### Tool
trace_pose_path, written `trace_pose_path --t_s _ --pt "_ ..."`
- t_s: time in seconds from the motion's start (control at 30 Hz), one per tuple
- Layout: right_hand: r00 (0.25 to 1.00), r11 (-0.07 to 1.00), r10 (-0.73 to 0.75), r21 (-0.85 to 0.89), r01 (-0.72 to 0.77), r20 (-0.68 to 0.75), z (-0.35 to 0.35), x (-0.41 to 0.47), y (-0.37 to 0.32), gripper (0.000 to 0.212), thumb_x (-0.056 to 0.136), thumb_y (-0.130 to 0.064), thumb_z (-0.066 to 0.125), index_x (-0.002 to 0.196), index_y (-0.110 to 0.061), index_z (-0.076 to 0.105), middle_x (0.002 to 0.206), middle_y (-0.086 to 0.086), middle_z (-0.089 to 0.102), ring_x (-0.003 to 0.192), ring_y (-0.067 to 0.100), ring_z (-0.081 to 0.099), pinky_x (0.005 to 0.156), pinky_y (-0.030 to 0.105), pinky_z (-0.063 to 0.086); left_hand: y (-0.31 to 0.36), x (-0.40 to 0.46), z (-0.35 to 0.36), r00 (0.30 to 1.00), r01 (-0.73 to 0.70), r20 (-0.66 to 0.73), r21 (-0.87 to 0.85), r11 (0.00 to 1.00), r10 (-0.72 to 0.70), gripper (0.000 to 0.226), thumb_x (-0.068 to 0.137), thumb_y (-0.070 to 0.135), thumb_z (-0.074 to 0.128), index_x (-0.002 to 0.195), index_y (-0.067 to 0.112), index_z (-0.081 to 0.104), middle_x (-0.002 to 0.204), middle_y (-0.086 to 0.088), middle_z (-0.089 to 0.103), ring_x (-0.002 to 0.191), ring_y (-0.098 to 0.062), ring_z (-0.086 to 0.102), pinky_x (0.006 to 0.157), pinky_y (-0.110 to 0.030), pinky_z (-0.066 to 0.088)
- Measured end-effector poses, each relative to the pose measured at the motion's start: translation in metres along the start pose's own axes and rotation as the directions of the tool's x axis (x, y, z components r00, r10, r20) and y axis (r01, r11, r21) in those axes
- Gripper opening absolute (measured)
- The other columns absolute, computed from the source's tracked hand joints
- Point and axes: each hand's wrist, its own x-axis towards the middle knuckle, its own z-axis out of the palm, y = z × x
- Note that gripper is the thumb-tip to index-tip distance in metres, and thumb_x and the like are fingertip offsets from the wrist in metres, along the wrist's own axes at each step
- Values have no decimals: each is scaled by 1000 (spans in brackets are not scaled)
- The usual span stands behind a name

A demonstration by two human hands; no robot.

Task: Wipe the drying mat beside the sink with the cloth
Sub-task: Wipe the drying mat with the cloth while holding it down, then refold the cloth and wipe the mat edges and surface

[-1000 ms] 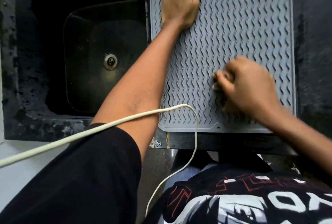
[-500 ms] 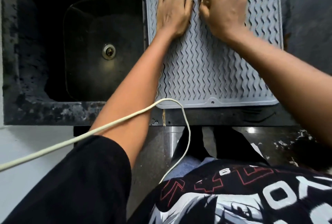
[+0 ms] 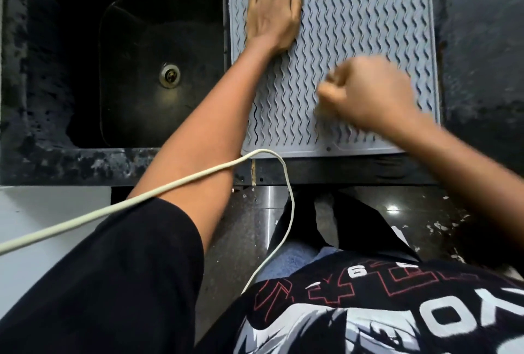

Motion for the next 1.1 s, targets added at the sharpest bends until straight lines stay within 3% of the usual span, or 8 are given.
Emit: trace_pose_path --t_s 0.1,0.2,0.43,0.63,0.77,0.87,1.0,1.1 --pt "970 996 85 23 -82 -229 -6 60 10 31 88 -43 50 95 -18 66 99 5 66 86 19 61 72 33 47 2 -23 6 1000 2 10 -14 1000 -2 59 102 39 21 154 16 6 163 -3 5 150 -20 2 122 -41 0" --pt "980 981 25 -182 -61 -195 9 82 18 43 90 -42 47 117 -11 56 130 12 50 121 33 43 91 45 41 4 -43 10 1000 -10 1 -2 1000 10 59 101 39 20 154 15 7 162 -3 6 150 -20 3 122 -42 2" --pt "952 933 -247 -309 184 -178 42 -35 23 22 85 -29 46 84 -11 58 93 11 61 84 31 57 57 32 35 8 -56 12 1000 13 1 -17 1000 -13 59 101 38 20 153 15 7 163 -4 6 150 -20 3 122 -40 0" --pt "943 911 -333 -264 317 -15 39 -112 20 16 82 -26 51 79 -12 59 82 9 59 73 30 55 53 34 42 9 -56 11 1000 19 1 -55 998 -19 59 101 38 22 153 15 7 163 -3 5 150 -19 3 123 -39 0" --pt "983 983 -132 142 113 129 12 -85 19 16 78 -29 63 79 -13 61 87 6 52 76 26 55 60 31 39 10 -58 9 1000 18 10 -90 996 -17 57 102 36 24 153 16 8 163 -2 6 150 -19 2 122 -39 0" --pt "993 851 -21 523 -45 119 -13 -50 15 24 74 -35 65 95 -22 65 98 1 51 89 11 53 79 9 39 11 -57 -4 997 79 45 -250 965 -70 51 103 33 32 151 17 25 160 -1 20 149 -19 12 121 -38 5" --pt "989 638 140 760 -126 47 -32 -17 7 55 71 -24 64 124 -25 52 120 1 45 109 8 52 98 18 42 33 -85 -32 942 230 70 -845 483 -327 39 101 34 39 111 11 70 118 -4 69 112 -15 61 100 -32 44" --pt "962 358 237 909 -214 133 -38 -2 5 68 78 3 59 138 -19 37 127 5 44 102 6 56 86 18 50 44 -121 -46 906 401 356 -895 197 -227 57 97 54 33 119 13 65 112 -3 70 106 -17 65 91 -31 49"
